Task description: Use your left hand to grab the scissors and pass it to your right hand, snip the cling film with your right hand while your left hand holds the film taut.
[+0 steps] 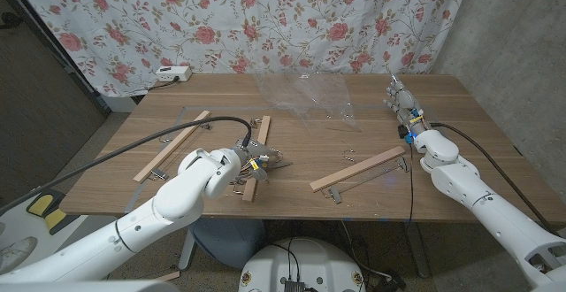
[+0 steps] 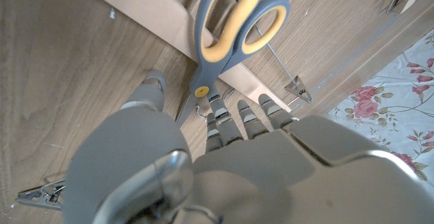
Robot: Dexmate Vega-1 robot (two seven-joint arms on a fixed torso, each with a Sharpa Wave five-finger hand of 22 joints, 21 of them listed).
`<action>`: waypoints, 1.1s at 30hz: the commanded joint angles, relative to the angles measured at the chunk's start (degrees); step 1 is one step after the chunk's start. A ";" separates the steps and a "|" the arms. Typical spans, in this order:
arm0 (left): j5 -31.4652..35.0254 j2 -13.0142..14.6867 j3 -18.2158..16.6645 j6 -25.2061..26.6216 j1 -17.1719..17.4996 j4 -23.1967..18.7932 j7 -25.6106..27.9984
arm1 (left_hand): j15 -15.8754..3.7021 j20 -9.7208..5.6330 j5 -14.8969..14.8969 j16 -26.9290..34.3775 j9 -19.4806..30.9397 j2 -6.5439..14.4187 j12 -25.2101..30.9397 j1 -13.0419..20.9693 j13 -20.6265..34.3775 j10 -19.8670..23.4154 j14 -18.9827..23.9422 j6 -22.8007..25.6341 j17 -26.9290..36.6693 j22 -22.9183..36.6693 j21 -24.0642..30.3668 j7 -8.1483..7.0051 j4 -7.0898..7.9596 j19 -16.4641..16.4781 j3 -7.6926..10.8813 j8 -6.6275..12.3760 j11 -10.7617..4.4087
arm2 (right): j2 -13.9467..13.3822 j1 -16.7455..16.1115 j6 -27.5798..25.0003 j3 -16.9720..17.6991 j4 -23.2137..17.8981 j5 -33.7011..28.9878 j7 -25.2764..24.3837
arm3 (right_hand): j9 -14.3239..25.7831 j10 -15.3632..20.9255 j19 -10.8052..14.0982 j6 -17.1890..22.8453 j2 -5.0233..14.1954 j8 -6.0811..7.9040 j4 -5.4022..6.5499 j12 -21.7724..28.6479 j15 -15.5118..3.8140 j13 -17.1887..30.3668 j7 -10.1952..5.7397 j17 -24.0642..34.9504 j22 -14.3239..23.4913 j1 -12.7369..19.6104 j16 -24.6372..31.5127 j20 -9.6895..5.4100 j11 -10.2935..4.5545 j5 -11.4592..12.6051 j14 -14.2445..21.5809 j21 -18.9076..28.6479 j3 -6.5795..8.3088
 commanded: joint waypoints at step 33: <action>-1.04 0.22 -0.05 -0.19 0.48 0.04 2.05 | -3.44 0.03 1.05 1.63 0.22 2.32 5.12 5.13 3.88 11.51 7.47 4.07 0.55 -0.06 0.21 -1.40 -0.16 1.11 0.12 0.79 -1.44 | 0.27 -0.44 -0.17 0.07 -0.08 0.21 -0.56 | 0.17 -0.33 -0.04 0.41 0.60 0.48 -0.63 -0.16 -0.15 0.15 -0.07 0.06 0.09 0.23 0.32 0.06 0.11 -0.02 -0.39 0.25 0.09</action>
